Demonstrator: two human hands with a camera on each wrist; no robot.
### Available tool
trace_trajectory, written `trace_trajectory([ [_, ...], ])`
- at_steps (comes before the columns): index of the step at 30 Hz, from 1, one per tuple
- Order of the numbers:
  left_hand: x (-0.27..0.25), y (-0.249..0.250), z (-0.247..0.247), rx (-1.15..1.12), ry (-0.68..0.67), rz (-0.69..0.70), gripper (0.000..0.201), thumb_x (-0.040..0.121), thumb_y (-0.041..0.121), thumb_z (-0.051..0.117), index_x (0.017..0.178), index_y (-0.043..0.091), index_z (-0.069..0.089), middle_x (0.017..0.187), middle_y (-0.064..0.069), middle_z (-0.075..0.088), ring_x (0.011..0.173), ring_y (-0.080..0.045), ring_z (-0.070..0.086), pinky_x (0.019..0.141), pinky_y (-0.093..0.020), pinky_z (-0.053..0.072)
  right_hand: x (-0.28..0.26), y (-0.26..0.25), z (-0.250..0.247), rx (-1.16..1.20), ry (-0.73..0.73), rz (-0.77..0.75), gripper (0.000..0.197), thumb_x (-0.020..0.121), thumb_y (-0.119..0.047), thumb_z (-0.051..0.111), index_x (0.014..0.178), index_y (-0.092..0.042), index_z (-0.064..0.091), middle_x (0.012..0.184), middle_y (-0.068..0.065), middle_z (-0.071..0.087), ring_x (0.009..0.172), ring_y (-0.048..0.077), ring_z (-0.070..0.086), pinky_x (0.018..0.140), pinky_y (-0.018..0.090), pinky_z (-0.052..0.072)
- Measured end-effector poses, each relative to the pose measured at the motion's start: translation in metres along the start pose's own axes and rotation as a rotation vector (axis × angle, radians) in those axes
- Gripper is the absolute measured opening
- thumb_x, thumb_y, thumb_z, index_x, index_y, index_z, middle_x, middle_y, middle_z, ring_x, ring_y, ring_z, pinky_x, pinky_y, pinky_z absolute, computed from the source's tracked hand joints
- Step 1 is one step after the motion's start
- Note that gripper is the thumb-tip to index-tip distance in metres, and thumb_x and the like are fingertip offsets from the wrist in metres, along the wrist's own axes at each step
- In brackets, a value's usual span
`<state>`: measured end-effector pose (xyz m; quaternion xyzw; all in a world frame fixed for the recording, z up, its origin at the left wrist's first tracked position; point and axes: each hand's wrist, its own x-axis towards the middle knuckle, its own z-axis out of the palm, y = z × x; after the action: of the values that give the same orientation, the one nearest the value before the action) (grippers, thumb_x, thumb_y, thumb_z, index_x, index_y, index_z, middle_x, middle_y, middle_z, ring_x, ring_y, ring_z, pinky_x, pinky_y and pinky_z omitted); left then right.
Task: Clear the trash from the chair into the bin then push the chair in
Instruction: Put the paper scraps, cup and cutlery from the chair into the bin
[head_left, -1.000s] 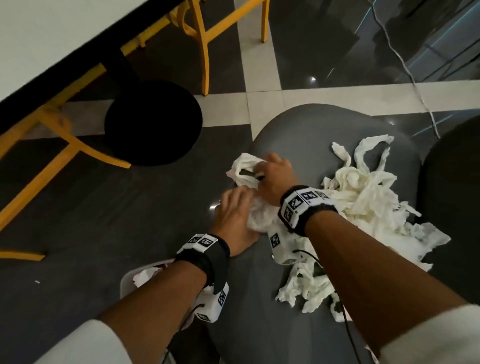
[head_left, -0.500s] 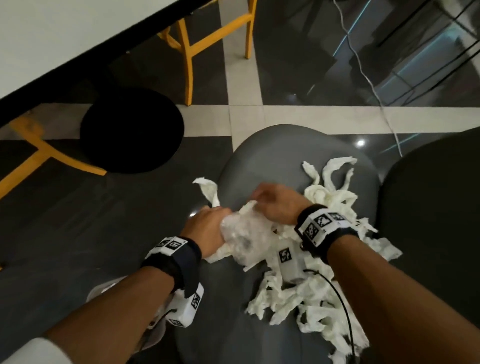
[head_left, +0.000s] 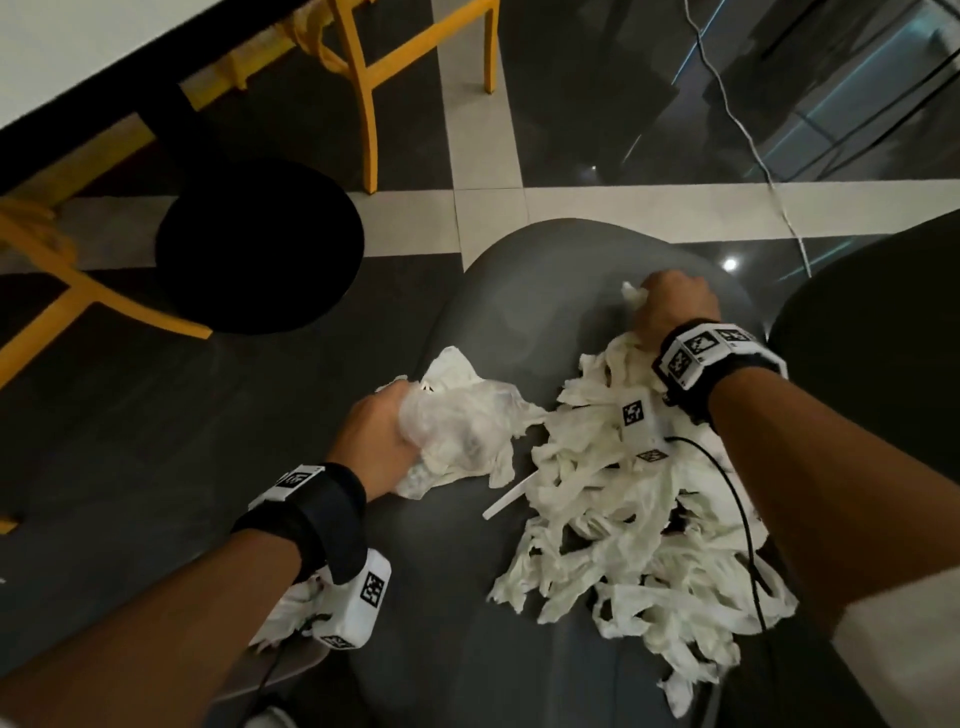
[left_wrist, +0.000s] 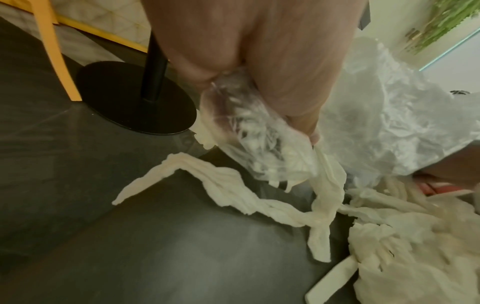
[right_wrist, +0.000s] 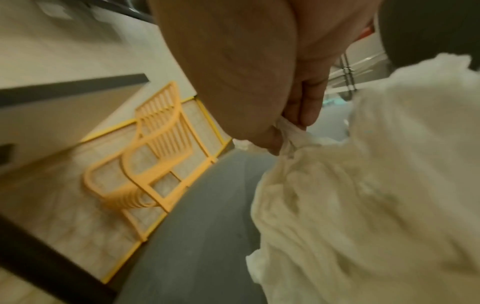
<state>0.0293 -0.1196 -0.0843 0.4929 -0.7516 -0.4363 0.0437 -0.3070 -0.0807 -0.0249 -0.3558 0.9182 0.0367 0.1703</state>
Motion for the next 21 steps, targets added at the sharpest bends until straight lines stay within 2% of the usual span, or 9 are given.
trace_trajectory([
  [4, -0.019, -0.011, -0.010, -0.110, 0.009, -0.078, 0.009, 0.082, 0.018, 0.061, 0.081, 0.025, 0.056, 0.081, 0.007, 0.064, 0.078, -0.018, 0.062, 0.069, -0.030, 0.050, -0.034, -0.024, -0.049, 0.009, 0.077, -0.115, 0.026, 0.087, -0.007, 0.052, 0.106, -0.009, 0.070, 0.101, 0.017, 0.067, 0.090, 0.037, 0.063, 0.079, 0.040, 0.054],
  [7, -0.036, -0.014, -0.022, -0.167, 0.015, -0.106, 0.007, 0.082, 0.020, 0.062, 0.080, 0.026, 0.057, 0.081, 0.007, 0.066, 0.076, -0.015, 0.064, 0.066, -0.029, 0.050, -0.070, -0.033, -0.088, 0.022, -0.009, -0.149, 0.030, 0.090, -0.009, 0.050, 0.113, -0.011, 0.069, 0.101, 0.014, 0.063, 0.085, 0.029, 0.054, 0.074, 0.033, 0.044],
  [9, -0.052, -0.017, -0.032, -0.211, 0.022, -0.100, 0.010, 0.082, 0.018, 0.062, 0.078, 0.026, 0.058, 0.080, 0.007, 0.067, 0.073, -0.012, 0.063, 0.064, -0.026, 0.046, -0.103, -0.037, -0.108, 0.014, -0.078, -0.162, 0.033, 0.091, -0.010, 0.047, 0.115, -0.014, 0.069, 0.109, 0.015, 0.066, 0.090, 0.029, 0.058, 0.076, 0.032, 0.043],
  [10, -0.059, -0.018, -0.037, -0.228, 0.024, -0.096, 0.011, 0.082, 0.018, 0.062, 0.077, 0.026, 0.058, 0.079, 0.007, 0.067, 0.072, -0.012, 0.062, 0.064, -0.025, 0.046, -0.119, -0.039, -0.114, 0.017, -0.098, -0.159, 0.033, 0.092, -0.013, 0.044, 0.112, -0.016, 0.070, 0.109, 0.014, 0.068, 0.090, 0.030, 0.062, 0.077, 0.032, 0.045],
  [12, -0.077, -0.022, -0.046, -0.247, 0.020, -0.101, 0.010, 0.083, 0.020, 0.060, 0.077, 0.027, 0.057, 0.080, 0.006, 0.068, 0.072, -0.013, 0.063, 0.063, -0.026, 0.046, -0.153, -0.049, -0.117, 0.074, -0.103, -0.164, 0.030, 0.094, -0.022, 0.041, 0.094, -0.013, 0.070, 0.095, 0.012, 0.072, 0.081, 0.027, 0.068, 0.077, 0.034, 0.052],
  [13, -0.086, -0.025, -0.051, -0.250, 0.014, -0.102, 0.008, 0.084, 0.020, 0.059, 0.078, 0.026, 0.058, 0.080, 0.005, 0.068, 0.073, -0.014, 0.065, 0.063, -0.026, 0.047, -0.169, -0.057, -0.112, 0.146, -0.107, -0.173, 0.033, 0.095, -0.025, 0.041, 0.087, -0.010, 0.069, 0.087, 0.012, 0.074, 0.075, 0.026, 0.070, 0.077, 0.038, 0.058],
  [15, -0.105, -0.031, -0.060, -0.267, 0.012, -0.099, 0.006, 0.084, 0.020, 0.059, 0.081, 0.024, 0.059, 0.082, 0.004, 0.069, 0.075, -0.014, 0.066, 0.064, -0.027, 0.048, -0.200, -0.080, -0.095, 0.413, -0.168, -0.157, 0.035, 0.095, -0.028, 0.045, 0.082, -0.005, 0.068, 0.086, 0.015, 0.074, 0.072, 0.028, 0.074, 0.076, 0.048, 0.062],
  [18, -0.131, -0.046, -0.073, -0.323, 0.000, -0.091, 0.009, 0.085, 0.014, 0.058, 0.085, 0.023, 0.061, 0.084, 0.005, 0.069, 0.077, -0.011, 0.064, 0.065, -0.025, 0.047, -0.239, -0.123, -0.055, 0.670, -0.300, -0.137, 0.033, 0.094, -0.020, 0.044, 0.072, -0.006, 0.064, 0.078, 0.016, 0.072, 0.069, 0.029, 0.075, 0.075, 0.051, 0.062],
  [21, -0.158, -0.089, -0.092, -0.364, -0.011, -0.140, 0.013, 0.085, 0.010, 0.060, 0.092, 0.020, 0.064, 0.089, 0.005, 0.071, 0.082, -0.007, 0.066, 0.070, -0.024, 0.050, -0.281, -0.182, 0.008, 0.774, -0.521, -0.127, 0.031, 0.094, -0.011, 0.042, 0.081, 0.003, 0.066, 0.083, 0.017, 0.073, 0.071, 0.027, 0.075, 0.079, 0.050, 0.062],
])
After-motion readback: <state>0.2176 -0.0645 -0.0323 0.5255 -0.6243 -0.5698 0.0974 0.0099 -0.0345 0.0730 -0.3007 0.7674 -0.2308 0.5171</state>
